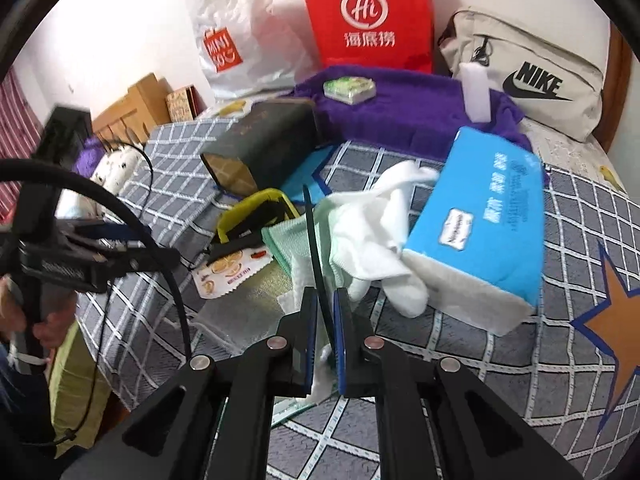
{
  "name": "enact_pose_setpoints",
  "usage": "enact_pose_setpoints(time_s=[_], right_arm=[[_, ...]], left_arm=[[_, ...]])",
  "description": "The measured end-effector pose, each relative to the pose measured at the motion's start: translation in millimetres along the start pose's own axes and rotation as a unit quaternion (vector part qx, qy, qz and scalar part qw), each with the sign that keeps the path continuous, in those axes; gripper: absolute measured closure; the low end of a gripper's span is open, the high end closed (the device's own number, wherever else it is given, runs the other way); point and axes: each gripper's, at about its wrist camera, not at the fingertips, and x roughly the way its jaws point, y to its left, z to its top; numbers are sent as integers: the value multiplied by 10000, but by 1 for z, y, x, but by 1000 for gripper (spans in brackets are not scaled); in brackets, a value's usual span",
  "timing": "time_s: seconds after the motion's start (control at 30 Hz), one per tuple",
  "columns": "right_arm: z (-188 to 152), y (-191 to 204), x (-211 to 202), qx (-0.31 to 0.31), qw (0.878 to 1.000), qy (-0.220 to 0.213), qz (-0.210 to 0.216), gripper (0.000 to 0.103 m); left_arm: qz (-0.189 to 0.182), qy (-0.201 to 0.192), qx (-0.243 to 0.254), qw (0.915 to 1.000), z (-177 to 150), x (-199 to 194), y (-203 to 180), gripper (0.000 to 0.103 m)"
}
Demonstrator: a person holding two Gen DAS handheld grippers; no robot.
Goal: Organize soft objects
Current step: 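Grasp the white cloth with the right gripper while the left tool moves toward the orange-print packet, then grasp the orange-print snack packet with the left gripper while the right gripper holds the white cloth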
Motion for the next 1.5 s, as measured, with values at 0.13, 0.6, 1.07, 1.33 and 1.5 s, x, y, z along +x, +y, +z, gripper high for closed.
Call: enact_pose_setpoints(time_s=[0.13,0.6,1.07,1.33,1.5], right_arm=[[-1,-4,10,41,9998,197,-9,94],[-16,-14,1,296,9993,223,7,57],[-33,2,18,162,9990,421,-8,84],[-36,-3,-17,334,9994,89,99,84],[-43,-6,-24,467,9988,28,128,84]], left_arm=[[-64,51,62,9999,-3,2,-7,4],[11,178,78,9998,-7,3,-6,4],[-153,87,232,9996,-12,3,-14,4],[-608,115,527,9967,-2,16,-36,4],[-501,310,572,9966,7,40,-45,4]])
